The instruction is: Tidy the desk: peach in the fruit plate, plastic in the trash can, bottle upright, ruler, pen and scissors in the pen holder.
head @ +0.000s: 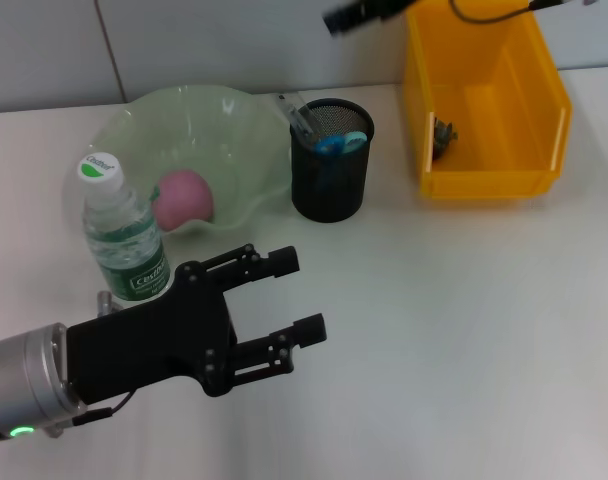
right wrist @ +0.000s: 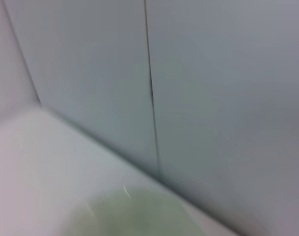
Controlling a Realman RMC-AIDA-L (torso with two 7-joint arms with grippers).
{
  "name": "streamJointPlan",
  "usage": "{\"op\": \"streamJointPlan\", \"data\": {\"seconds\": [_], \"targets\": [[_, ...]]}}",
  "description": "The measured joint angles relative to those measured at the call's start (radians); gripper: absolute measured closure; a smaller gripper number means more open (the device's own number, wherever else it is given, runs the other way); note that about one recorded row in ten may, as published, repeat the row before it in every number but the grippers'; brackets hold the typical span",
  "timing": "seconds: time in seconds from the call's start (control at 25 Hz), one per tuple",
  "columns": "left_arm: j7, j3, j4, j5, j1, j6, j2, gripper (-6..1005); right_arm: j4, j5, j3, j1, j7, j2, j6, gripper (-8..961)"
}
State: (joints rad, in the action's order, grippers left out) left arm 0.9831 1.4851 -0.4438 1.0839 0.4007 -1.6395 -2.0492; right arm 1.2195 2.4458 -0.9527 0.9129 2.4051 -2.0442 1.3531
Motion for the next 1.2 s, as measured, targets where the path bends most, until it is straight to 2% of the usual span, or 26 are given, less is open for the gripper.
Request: {"op": "streamJointPlan", "data": {"seconds": [0.12, 0.16, 0.2, 0.32, 0.36, 0.48, 0.52, 0.56, 0.6, 0.72, 0.76, 0.8, 0.92, 1.04, 1.2], "targets": [[0.004, 0.000, 0.001, 0.000, 0.001, 0.006, 0.008, 268, 0.117, -0.308, 0.016, -0.168, -0.052, 0.001, 0.009, 250], [0.006, 0.000, 0.001, 0.000, 0.002, 0.008, 0.012, 268, 0.141, -0.540, 0.018, -0.279, -0.123, 0.007, 0.018, 230], [0.012, 0.000, 0.001, 0.001, 0.004, 0.009, 0.021, 268, 0.141, -0.540, 0.018, -0.279, -0.123, 0.007, 0.018, 227], [0.021, 0.000, 0.002, 0.002, 0.006, 0.010, 0.029, 267, 0.125, -0.820, 0.018, -0.422, -0.246, 0.011, 0.056, 217], [0.026, 0.000, 0.002, 0.002, 0.009, 0.011, 0.034, 267, 0.097, -0.904, 0.019, -0.481, -0.300, 0.009, 0.106, 214], [0.036, 0.005, 0.002, 0.004, 0.014, 0.016, 0.044, 267, 0.037, -0.945, 0.025, -0.517, -0.367, 0.008, 0.187, 211], [0.036, 0.005, 0.002, 0.004, 0.014, 0.016, 0.044, 266, -0.019, -0.955, 0.028, -0.529, -0.416, 0.008, 0.242, 197], [0.053, 0.000, 0.002, 0.027, 0.022, 0.020, 0.052, 266, -0.133, -0.959, 0.040, -0.540, -0.514, 0.010, 0.343, 183], [0.053, 0.000, 0.002, 0.027, 0.022, 0.020, 0.052, 266, -0.133, -0.959, 0.040, -0.540, -0.514, 0.010, 0.343, 170], [0.079, -0.015, 0.001, 0.073, 0.032, 0.033, 0.054, 266, -0.309, -0.944, 0.071, -0.547, -0.699, 0.015, 0.476, 128], [0.091, -0.029, -0.002, 0.111, 0.036, 0.043, 0.055, 266, -0.409, -0.917, 0.085, -0.557, -0.816, 0.022, 0.510, 128], [0.094, -0.033, -0.002, 0.123, 0.038, 0.046, 0.055, 265, -0.409, -0.917, 0.085, -0.557, -0.816, 0.022, 0.510, 129], [0.143, -0.062, -0.004, 0.180, 0.048, 0.069, 0.055, 265, -0.573, -0.835, 0.094, -0.574, -1.045, 0.038, 0.518, 129], [0.188, -0.083, -0.009, 0.249, 0.066, 0.085, 0.054, 205, -0.592, -0.775, 0.094, -0.574, -1.084, 0.038, 0.500, 129], [0.184, -0.085, -0.020, 0.285, 0.068, 0.088, 0.047, 205, -0.595, -0.709, 0.094, -0.573, -1.110, 0.028, 0.468, 128]]}}
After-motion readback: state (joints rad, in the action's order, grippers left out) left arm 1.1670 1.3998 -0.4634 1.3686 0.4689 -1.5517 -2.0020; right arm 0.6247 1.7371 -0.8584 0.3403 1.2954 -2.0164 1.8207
